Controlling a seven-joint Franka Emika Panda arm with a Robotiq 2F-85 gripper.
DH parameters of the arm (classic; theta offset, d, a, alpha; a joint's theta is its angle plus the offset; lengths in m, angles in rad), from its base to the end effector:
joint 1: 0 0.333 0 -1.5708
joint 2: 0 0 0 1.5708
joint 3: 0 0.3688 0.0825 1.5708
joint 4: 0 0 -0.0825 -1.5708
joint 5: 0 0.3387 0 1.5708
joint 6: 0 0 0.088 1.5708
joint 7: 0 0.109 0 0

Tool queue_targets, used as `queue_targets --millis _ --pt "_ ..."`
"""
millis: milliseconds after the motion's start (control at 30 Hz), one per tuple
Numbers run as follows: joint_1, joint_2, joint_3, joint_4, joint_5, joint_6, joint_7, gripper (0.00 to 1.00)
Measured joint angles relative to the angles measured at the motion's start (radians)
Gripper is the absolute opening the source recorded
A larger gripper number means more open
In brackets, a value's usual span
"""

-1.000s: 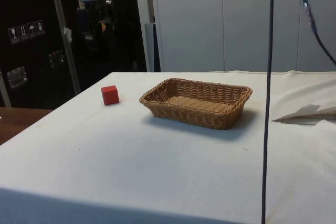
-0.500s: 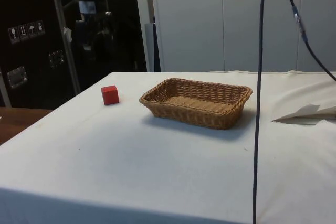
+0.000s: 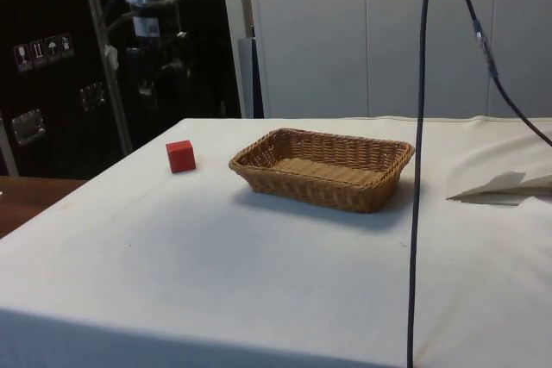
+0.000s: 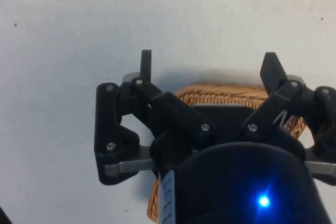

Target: Pick up the cube and place it into the basket.

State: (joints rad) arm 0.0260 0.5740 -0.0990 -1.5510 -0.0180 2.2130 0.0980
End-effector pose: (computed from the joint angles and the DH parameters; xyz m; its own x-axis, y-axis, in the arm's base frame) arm 0.6971 -0.0375 0.3905 0.9857 -0.1387 0.0956 -0.1448 -0.9877 0.0599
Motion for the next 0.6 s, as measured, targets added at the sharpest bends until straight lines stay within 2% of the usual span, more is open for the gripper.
queue_targets --millis 600 --pt "0.000 0.048 -0.017 0.018 -0.001 0.068 0.061 1.00"
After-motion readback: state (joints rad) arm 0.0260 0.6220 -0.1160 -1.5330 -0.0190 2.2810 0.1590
